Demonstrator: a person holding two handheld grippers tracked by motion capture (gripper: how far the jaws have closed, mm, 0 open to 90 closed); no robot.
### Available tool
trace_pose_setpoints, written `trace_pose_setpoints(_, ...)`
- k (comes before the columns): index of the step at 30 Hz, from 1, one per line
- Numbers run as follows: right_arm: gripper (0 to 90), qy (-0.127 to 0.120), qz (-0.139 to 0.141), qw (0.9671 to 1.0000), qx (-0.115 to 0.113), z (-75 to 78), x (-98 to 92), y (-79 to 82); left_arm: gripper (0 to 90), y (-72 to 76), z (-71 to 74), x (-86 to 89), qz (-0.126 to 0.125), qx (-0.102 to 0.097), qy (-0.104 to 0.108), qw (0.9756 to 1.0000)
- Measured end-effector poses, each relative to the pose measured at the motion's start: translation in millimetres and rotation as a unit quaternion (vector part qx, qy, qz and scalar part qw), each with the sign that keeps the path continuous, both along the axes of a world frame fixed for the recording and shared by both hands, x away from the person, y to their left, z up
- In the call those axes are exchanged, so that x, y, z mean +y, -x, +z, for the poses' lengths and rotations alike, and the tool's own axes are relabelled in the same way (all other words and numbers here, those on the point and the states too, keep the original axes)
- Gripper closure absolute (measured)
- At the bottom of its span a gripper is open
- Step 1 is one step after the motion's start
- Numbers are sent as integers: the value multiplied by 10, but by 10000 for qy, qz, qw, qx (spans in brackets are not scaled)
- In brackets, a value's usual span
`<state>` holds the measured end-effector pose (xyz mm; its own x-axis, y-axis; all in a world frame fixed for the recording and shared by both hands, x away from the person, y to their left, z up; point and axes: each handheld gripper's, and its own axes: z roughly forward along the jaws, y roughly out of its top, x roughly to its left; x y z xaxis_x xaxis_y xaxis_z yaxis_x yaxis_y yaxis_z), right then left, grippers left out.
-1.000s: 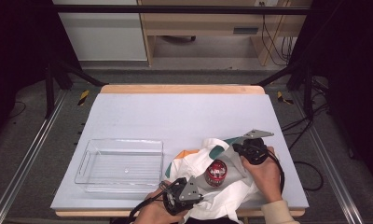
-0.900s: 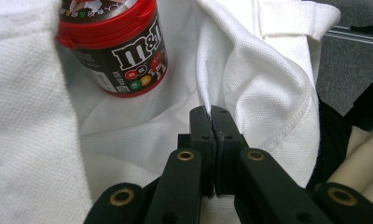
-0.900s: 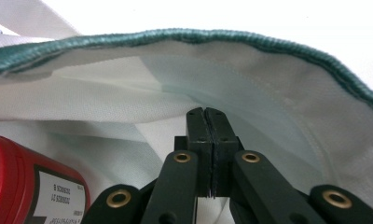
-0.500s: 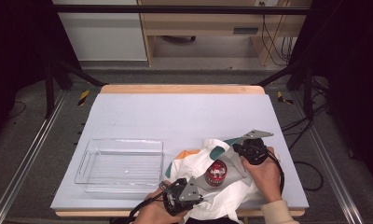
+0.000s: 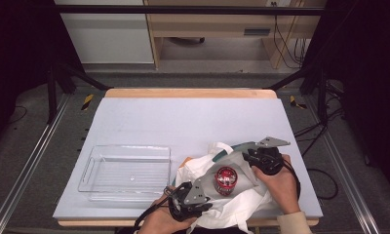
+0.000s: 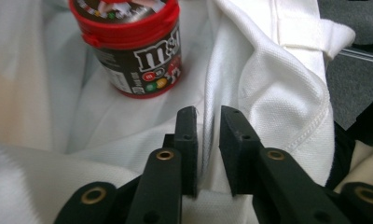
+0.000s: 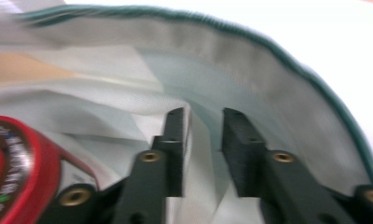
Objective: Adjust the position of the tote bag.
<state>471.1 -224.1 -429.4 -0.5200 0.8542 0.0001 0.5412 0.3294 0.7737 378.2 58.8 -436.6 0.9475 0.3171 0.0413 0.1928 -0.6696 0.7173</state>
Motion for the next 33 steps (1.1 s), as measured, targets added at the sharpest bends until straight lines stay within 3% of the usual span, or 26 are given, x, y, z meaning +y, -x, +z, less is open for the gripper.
trace_pose_setpoints(3, 572, -60, 60, 9999, -81, 102, -11, 84, 679, -26, 104, 59, 158, -91, 153, 9997)
trace_pose_setpoints(6, 518, -54, 132, 9998, -147, 184, -14, 206, 658, -37, 199, 103, 255, -98, 391, 9989)
trace_pose_setpoints(11, 444, -82, 198, 9995, -222, 289, -58, 407, 635, -25, 429, 156, 294, -312, 584, 9974)
trace_pose_setpoints(14, 395, -84, 308, 9993, -218, 325, -95, 519, 605, -56, 581, 171, 391, -501, 674, 9957)
trace_pose_setpoints(18, 314, -41, 598, 9982, -28, 317, -115, 627, 540, -184, 723, 182, 607, -631, 793, 9930)
trace_pose_setpoints(21, 284, -54, 899, 9959, 61, 295, -83, 680, 507, -308, 763, 157, 708, -655, 737, 9926)
trace_pose_setpoints(25, 261, -52, 1355, 9906, 153, 236, 6, 764, 455, -434, 743, 85, 688, -599, 504, 9945)
trace_pose_setpoints(28, 251, -54, 1588, 9870, 255, 170, 44, 807, 425, -482, 687, 16, 588, -528, 308, 9964)
trace_pose_setpoints(33, 231, 92, 1858, 9817, 413, 49, 75, 843, 429, -593, 601, -33, 645, -475, 146, 9967)
